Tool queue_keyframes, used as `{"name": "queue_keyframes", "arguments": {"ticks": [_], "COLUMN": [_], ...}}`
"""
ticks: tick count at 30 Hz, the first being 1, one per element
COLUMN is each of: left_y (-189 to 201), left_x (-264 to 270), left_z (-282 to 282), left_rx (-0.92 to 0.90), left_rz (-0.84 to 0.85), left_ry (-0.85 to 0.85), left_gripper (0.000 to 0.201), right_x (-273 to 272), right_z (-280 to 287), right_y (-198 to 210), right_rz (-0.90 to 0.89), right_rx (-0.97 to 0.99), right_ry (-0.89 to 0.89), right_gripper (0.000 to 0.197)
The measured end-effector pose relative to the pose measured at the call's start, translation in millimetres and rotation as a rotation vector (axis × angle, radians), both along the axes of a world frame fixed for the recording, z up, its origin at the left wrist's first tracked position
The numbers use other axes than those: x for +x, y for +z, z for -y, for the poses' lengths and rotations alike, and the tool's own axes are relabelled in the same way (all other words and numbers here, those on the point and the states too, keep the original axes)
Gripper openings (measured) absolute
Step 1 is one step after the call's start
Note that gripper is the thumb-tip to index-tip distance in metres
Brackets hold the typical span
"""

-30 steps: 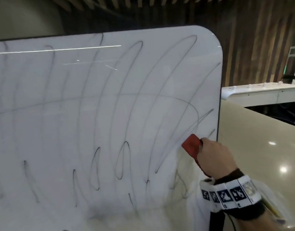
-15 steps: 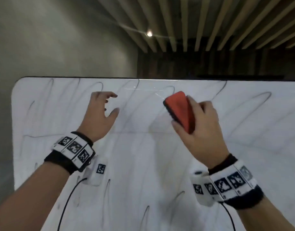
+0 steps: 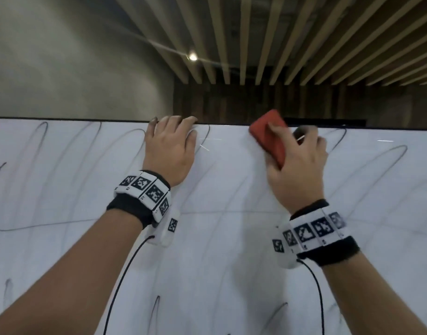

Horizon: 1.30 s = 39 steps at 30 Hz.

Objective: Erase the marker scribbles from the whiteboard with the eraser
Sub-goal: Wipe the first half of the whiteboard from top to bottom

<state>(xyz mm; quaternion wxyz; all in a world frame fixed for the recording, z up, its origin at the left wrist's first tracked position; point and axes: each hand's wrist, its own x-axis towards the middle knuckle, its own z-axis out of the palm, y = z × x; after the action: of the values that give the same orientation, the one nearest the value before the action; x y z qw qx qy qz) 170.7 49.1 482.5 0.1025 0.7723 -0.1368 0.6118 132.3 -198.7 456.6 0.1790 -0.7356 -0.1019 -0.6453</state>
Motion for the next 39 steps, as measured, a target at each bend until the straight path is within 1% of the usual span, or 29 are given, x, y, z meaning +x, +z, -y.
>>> {"name": "queue_keyframes", "arguments": {"ticks": [1,2,3,5,6,7,8,9,11,12,13,14,17,18,19,20,23,24,25,26,29,30,32,33,34,36,37,38,39], "left_y": [0.6,0.4,0.0,-0.6,0.2,1.5,2.3,3.1,4.5,4.7,5.0,6.0,7.7,8.0,8.1,8.1,8.2,8.7,9.5,10.2,12.2,12.7,12.9,13.3,13.6,12.8,12.3,12.5,12.8], "left_x": [0.0,-0.4,-0.5,-0.7,0.1,0.6,0.4,-0.2,-3.1,-5.3,-7.8,-9.4,-11.1,-10.8,-10.5,-10.2,-11.1,-12.3,-13.9,-15.0,-18.2,-19.1,-20.0,-20.4,-20.8,-21.8,-22.3,-23.1,-23.9], "left_z": [0.2,-0.1,-1.6,-5.7,-7.9,-9.8,-11.2,-12.7,-14.0,-14.1,-14.7,-15.5,-16.4,-16.5,-16.3,-15.7,-14.9,-15.7,-17.2,-19.2,-24.6,-25.5,-26.0,-25.0,-23.9,-22.0,-21.6,-21.9,-22.2], "left_rx": [-0.004,0.001,0.016,0.054,0.062,0.056,0.037,0.016,-0.002,-0.002,-0.002,0.0,0.012,0.019,0.026,0.03,0.027,0.027,0.03,0.036,0.072,0.082,0.086,0.082,0.076,0.065,0.06,0.057,0.057], "left_rz": [-0.005,-0.005,-0.001,-0.001,-0.01,-0.024,-0.042,-0.058,-0.086,-0.101,-0.115,-0.127,-0.147,-0.147,-0.148,-0.147,-0.153,-0.155,-0.157,-0.162,-0.17,-0.169,-0.175,-0.18,-0.183,-0.184,-0.189,-0.196,-0.205], "left_ry": [-0.015,-0.023,-0.026,-0.042,-0.068,-0.105,-0.146,-0.179,-0.214,-0.224,-0.232,-0.238,-0.242,-0.238,-0.231,-0.224,-0.225,-0.224,-0.219,-0.212,-0.189,-0.183,-0.175,-0.173,-0.171,-0.169,-0.172,-0.176,-0.18], "left_gripper": [0.044,0.044,0.043,0.044,0.044,0.045,0.045,0.044,0.043,0.043,0.043,0.043,0.043,0.043,0.043,0.043,0.044,0.044,0.044,0.043,0.043,0.043,0.044,0.043,0.043,0.042,0.042,0.042,0.043], "right_x": [1.2,1.6,3.3,4.3,1.2,-0.1,0.3,2.1,3.4,2.5,2.0,1.8,-3.8,-4.0,-2.3,1.3,8.0,8.5,8.9,9.2,11.1,10.1,7.4,7.2,7.1,6.9,6.7,6.5,7.7], "right_z": [3.9,-1.0,-12.5,-39.8,-45.7,-42.8,-33.1,-21.0,2.0,7.0,3.1,-7.4,-37.7,-36.0,-30.5,-24.2,-15.2,-20.6,-29.5,-38.3,-45.8,-42.1,-31.8,-28.6,-25.9,-21.5,-24.0,-30.0,-37.3], "right_y": [6.1,2.1,-11.8,-55.7,-71.7,-73.9,-64.3,-49.1,-17.2,-9.8,-12.9,-25.4,-81.0,-82.5,-71.6,-53.3,10.6,19.7,18.6,8.6,-37.8,-42.4,-20.1,-1.2,19.8,50.8,50.9,39.9,17.8], "right_rz": [0.011,0.019,0.033,0.022,-0.019,-0.057,-0.067,-0.051,0.001,0.019,0.028,0.021,-0.048,-0.076,-0.087,-0.083,-0.015,0.004,0.019,0.028,-0.017,-0.064,-0.128,-0.121,-0.094,-0.053,-0.049,-0.038,-0.025], "right_rx": [0.085,0.092,0.012,-0.281,-0.393,-0.434,-0.404,-0.309,-0.043,0.052,0.07,0.018,-0.364,-0.437,-0.447,-0.398,-0.172,-0.14,-0.148,-0.199,-0.474,-0.561,-0.674,-0.66,-0.595,-0.4,-0.337,-0.322,-0.357], "right_ry": [-0.002,0.009,0.028,0.063,0.075,0.085,0.099,0.1,0.075,0.074,0.075,0.088,0.139,0.146,0.158,0.164,0.103,0.07,0.045,0.031,0.101,0.128,0.117,0.087,0.052,0.011,0.012,0.031,0.073], "right_gripper": [0.051,0.049,0.046,0.041,0.041,0.043,0.045,0.047,0.05,0.051,0.05,0.049,0.045,0.045,0.046,0.048,0.051,0.05,0.048,0.046,0.045,0.046,0.05,0.052,0.053,0.053,0.053,0.051,0.047]}}
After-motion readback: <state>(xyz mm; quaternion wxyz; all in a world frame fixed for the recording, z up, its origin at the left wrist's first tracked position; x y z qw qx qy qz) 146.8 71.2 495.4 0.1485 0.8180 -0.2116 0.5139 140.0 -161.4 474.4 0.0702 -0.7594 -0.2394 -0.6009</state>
